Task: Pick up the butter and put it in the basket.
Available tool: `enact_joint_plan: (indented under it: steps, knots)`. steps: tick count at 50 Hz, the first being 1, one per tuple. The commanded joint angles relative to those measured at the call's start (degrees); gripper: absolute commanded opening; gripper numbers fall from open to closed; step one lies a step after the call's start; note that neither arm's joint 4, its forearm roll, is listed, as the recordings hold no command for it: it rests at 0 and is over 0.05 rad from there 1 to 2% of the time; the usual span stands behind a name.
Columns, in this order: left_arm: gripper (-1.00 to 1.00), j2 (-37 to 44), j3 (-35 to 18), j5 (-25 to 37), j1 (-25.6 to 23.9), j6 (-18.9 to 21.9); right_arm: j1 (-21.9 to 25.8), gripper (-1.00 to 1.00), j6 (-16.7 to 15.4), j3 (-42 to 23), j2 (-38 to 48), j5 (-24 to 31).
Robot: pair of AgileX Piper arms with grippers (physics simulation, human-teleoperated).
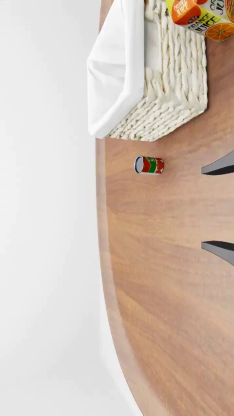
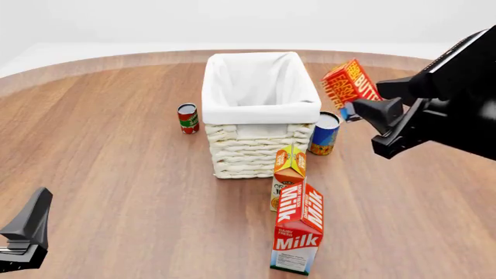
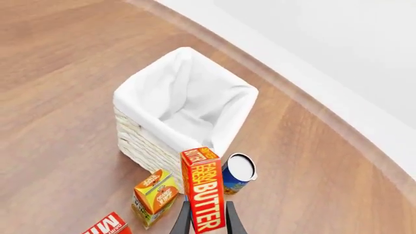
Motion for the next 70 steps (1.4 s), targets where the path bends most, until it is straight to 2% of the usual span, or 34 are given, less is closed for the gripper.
enact_joint_plan:
  steps: [1,31,70]
  knots:
    - [1.0,0.0,0.0,0.0,0.0,0.0,0.8,-1.0,1.9,-3.1,1.2,-1.1]
    - [1.0,0.0,0.0,0.0,0.0,0.0,3.9,-1.0,2.3,-6.0,3.6,-2.6]
    - [1.0,0.0,0.0,0.0,0.0,0.0,4.1,-1.0,0.5,-18.9,12.5,-1.1]
